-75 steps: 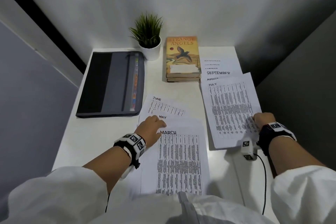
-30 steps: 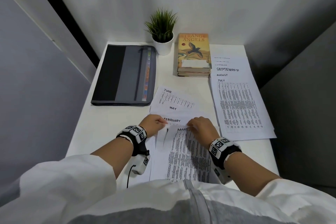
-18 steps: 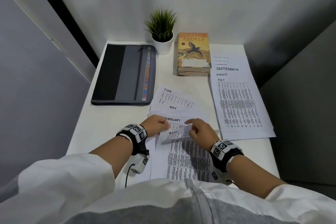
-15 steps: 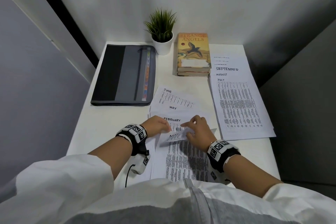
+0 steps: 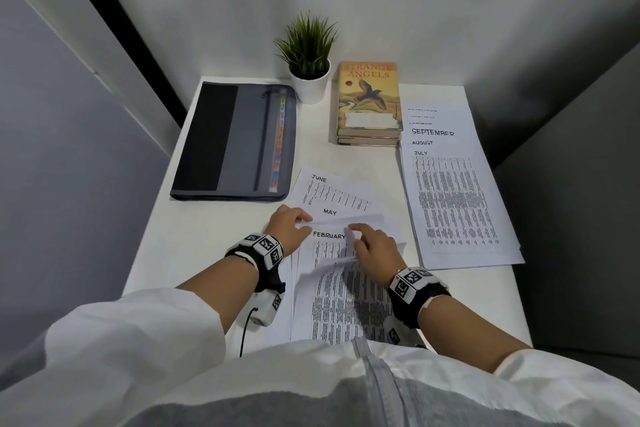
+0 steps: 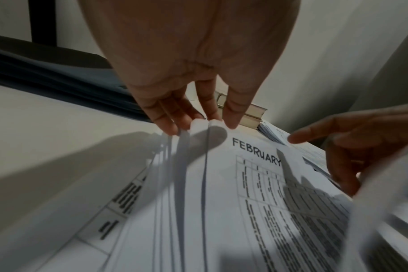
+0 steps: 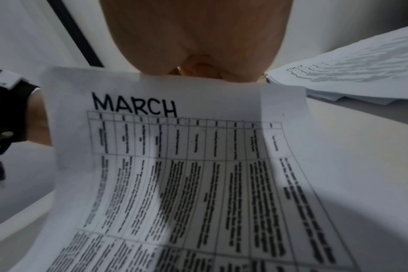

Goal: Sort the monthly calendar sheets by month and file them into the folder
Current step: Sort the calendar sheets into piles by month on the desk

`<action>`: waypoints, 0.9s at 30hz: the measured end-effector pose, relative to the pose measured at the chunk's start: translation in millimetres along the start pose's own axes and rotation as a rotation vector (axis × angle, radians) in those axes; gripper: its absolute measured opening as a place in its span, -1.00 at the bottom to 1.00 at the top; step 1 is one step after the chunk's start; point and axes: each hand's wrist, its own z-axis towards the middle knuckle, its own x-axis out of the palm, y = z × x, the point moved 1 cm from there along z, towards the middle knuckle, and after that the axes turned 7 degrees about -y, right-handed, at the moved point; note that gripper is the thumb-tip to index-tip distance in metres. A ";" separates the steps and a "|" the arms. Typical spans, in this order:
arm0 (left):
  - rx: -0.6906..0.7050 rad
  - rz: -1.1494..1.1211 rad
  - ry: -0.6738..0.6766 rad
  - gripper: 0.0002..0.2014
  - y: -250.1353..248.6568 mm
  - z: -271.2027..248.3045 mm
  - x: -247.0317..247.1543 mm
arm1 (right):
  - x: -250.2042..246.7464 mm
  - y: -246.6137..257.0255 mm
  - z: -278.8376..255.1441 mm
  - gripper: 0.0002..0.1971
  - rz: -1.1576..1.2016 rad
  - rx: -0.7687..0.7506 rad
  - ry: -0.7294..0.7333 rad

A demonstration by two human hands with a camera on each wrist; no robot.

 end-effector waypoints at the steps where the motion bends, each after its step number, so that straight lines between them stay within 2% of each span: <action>1: 0.015 -0.004 -0.005 -0.82 -0.4 -0.4 0.3 | 0.7 -0.3 1.1 -0.62 -0.047 -0.014 0.012; 5: 0.086 -0.067 -0.022 -0.87 -4.2 -5.2 2.9 | 3.4 -3.9 2.9 -0.57 -0.203 -0.055 0.045; 9: 0.078 -0.117 0.020 -0.89 -5.5 -7.4 8.7 | 5.9 -7.1 1.3 -0.56 -0.261 -0.096 0.024; 14: -0.024 -0.173 0.102 -0.68 -2.6 -4.8 13.8 | 4.5 -7.4 -3.9 -0.59 -0.343 -0.171 0.001; 17: -0.065 -0.194 0.082 -0.70 0.6 -4.4 13.6 | 2.1 -8.5 -7.3 -0.68 -0.265 -0.152 -0.060; 21: -0.037 -0.140 0.082 -0.81 3.6 -5.2 13.1 | -2.2 -5.3 -8.3 -0.88 -0.237 -0.184 -0.131; 24: -0.034 -0.112 0.069 -0.84 2.6 -6.5 12.2 | -3.0 -1.1 -6.9 -0.95 -0.238 -0.210 -0.061; 27: -0.075 -0.163 0.083 -0.90 0.5 -9.0 13.3 | -3.2 -0.1 -8.2 -0.88 -0.110 -0.117 -0.010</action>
